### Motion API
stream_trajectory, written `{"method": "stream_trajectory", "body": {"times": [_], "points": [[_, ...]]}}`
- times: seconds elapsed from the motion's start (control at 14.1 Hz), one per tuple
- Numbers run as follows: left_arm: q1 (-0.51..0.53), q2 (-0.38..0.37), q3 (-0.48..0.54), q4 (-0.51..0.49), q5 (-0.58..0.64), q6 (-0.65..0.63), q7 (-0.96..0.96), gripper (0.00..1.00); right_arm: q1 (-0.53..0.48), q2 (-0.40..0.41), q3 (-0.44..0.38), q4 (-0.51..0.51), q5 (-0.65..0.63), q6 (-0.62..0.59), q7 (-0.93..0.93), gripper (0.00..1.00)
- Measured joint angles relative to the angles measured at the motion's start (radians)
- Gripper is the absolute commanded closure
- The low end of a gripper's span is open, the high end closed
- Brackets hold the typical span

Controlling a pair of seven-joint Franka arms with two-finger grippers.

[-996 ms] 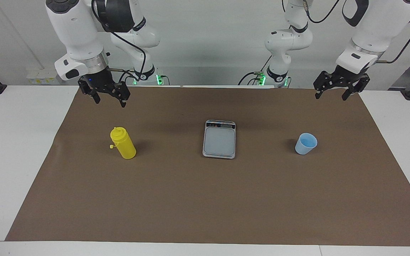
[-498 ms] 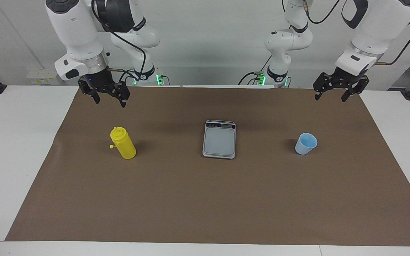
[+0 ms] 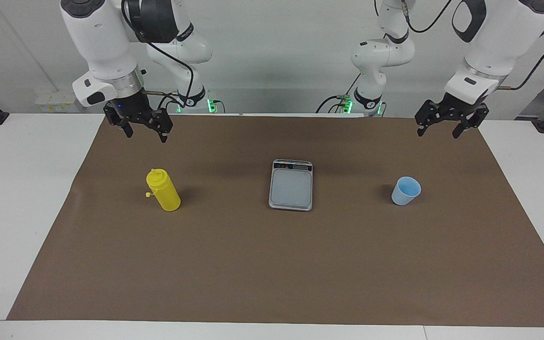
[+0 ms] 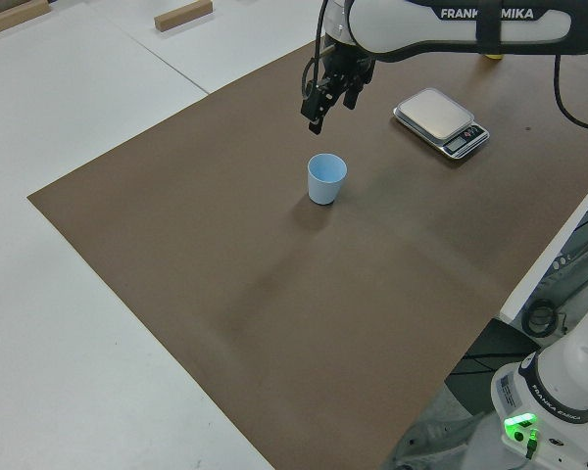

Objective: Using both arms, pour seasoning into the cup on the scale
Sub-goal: 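Reach the left gripper to the blue cup and grasp it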

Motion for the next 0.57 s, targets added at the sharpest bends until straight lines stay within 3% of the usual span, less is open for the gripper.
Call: {"method": "stream_trajectory", "body": {"times": [0.28, 0.57], "points": [[0.034, 0.025, 0.003, -0.131, 0.000, 0.190, -0.009, 0.00, 0.000, 0.000, 0.000, 0.000, 0.000, 0.000, 0.000, 0.00], [0.034, 0.033, -0.003, -0.200, -0.002, 0.281, -0.115, 0.00, 0.000, 0.000, 0.000, 0.000, 0.000, 0.000, 0.000, 0.00]]}}
